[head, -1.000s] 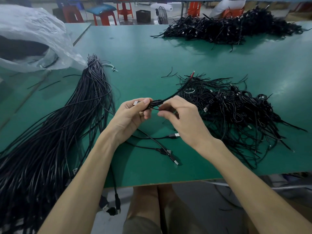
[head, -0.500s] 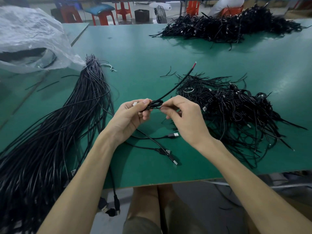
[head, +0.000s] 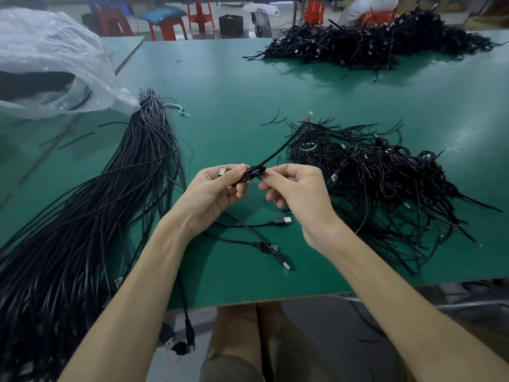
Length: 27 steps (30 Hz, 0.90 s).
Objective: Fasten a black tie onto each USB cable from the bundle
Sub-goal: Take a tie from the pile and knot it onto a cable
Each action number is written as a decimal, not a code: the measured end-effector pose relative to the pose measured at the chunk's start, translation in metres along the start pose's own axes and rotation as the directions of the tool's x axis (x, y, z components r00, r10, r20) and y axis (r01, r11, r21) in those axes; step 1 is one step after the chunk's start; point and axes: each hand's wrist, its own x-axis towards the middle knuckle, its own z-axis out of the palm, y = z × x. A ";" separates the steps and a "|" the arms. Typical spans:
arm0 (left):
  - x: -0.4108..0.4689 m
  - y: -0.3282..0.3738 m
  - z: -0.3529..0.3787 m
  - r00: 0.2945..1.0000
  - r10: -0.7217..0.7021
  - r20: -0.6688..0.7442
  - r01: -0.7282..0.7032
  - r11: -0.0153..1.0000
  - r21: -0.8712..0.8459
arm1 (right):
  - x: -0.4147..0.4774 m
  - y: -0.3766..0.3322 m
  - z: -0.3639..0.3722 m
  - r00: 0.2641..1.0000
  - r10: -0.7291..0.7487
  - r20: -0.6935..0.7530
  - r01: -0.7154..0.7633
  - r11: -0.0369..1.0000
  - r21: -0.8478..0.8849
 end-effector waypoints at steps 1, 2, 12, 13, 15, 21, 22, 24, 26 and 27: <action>0.001 -0.001 -0.001 1.000 0.012 -0.023 -0.012 1.000 -0.015 | -0.001 -0.001 0.002 1.000 0.014 -0.006 -0.014 0.999 0.029; 0.003 -0.002 -0.002 0.999 0.021 -0.043 -0.022 0.999 -0.027 | -0.001 -0.002 0.004 1.000 0.016 -0.012 -0.016 0.999 0.043; 0.007 -0.007 -0.007 0.998 0.001 -0.063 -0.008 0.995 -0.104 | -0.004 -0.001 0.017 0.995 0.037 -0.089 -0.030 0.997 0.072; 0.007 -0.007 -0.006 0.998 -0.002 -0.066 -0.005 0.994 -0.109 | -0.005 -0.001 0.017 0.995 0.043 -0.092 -0.035 0.996 0.081; 0.007 -0.007 -0.005 0.998 -0.008 -0.068 0.001 0.994 -0.105 | -0.005 0.000 0.018 0.994 0.052 -0.093 -0.044 0.995 0.085; 0.004 -0.003 -0.001 0.996 -0.028 -0.082 0.018 0.993 -0.115 | -0.005 -0.002 0.021 0.991 0.090 -0.099 -0.082 0.993 0.085; 0.004 -0.003 -0.001 0.996 -0.036 -0.083 0.025 0.992 -0.123 | -0.004 -0.002 0.021 0.990 0.098 -0.103 -0.089 0.992 0.087; 0.003 -0.002 0.000 0.995 -0.055 -0.078 0.044 0.990 -0.137 | -0.003 -0.002 0.023 0.988 0.104 -0.110 -0.094 0.991 0.094; 0.003 -0.001 0.000 0.995 -0.071 -0.073 0.060 0.986 -0.153 | -0.003 0.000 0.025 0.987 0.101 -0.122 -0.089 0.991 0.101; 0.003 -0.001 0.000 0.994 -0.080 -0.071 0.067 0.985 -0.160 | -0.003 0.001 0.026 0.987 0.093 -0.132 -0.080 0.992 0.100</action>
